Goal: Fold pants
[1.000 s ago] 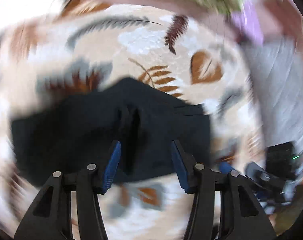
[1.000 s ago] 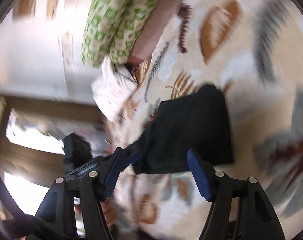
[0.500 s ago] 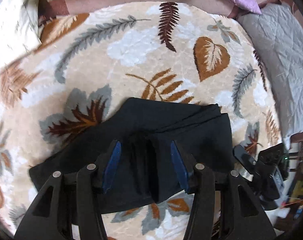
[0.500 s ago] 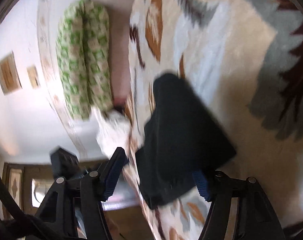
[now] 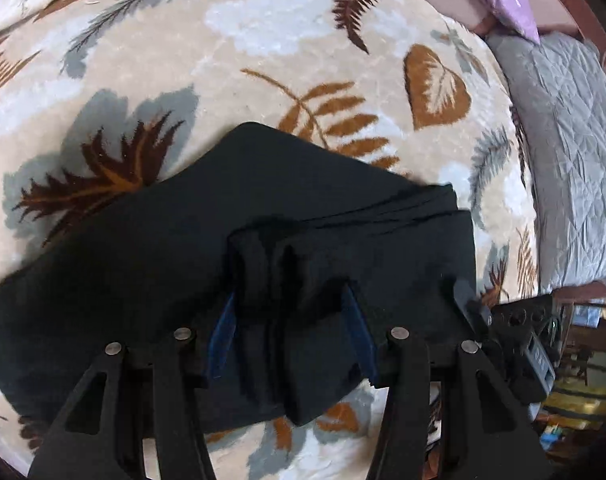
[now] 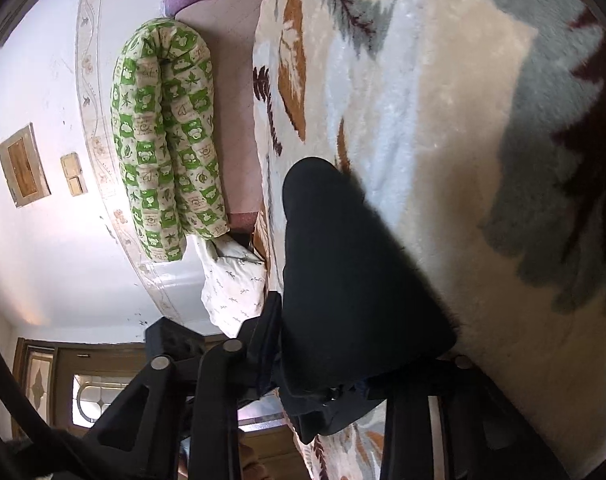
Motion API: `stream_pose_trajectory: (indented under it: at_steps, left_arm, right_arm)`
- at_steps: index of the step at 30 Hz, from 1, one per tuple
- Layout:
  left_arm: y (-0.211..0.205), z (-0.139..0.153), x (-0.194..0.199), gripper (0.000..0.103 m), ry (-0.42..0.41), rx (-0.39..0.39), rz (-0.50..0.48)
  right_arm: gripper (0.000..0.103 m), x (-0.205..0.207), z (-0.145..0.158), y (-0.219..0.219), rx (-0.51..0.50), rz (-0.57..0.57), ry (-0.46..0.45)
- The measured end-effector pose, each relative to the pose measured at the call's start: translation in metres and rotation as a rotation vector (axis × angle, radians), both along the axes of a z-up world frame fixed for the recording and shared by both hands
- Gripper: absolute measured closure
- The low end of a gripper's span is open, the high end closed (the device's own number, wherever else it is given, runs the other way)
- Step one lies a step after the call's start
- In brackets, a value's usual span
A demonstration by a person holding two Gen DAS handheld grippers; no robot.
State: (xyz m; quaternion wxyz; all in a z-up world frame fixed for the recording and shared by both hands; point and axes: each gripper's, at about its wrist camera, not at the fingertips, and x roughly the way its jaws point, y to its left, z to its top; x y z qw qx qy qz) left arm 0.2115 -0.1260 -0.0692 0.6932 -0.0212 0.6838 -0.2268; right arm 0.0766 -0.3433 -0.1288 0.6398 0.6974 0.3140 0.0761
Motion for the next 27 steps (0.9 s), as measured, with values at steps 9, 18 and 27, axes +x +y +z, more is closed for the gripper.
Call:
stream_pose_trajectory:
  at_steps: [9,18,27]
  left_arm:
    - [-0.012,0.024,-0.007,0.082,-0.038,-0.186,0.025]
    - [0.009,-0.001,-0.011,0.082,-0.021,-0.095,0.062]
    - [0.046,0.026,-0.020,0.082,-0.063,-0.084,0.107]
  right_arm:
    - [0.090,-0.009,0.016,-0.021,-0.101,-0.052,-0.068]
    - [0.094,-0.002,0.009,-0.022,-0.282,0.058,0.023]
    - [0.062,-0.040,0.024,-0.021,-0.223,0.060,0.046]
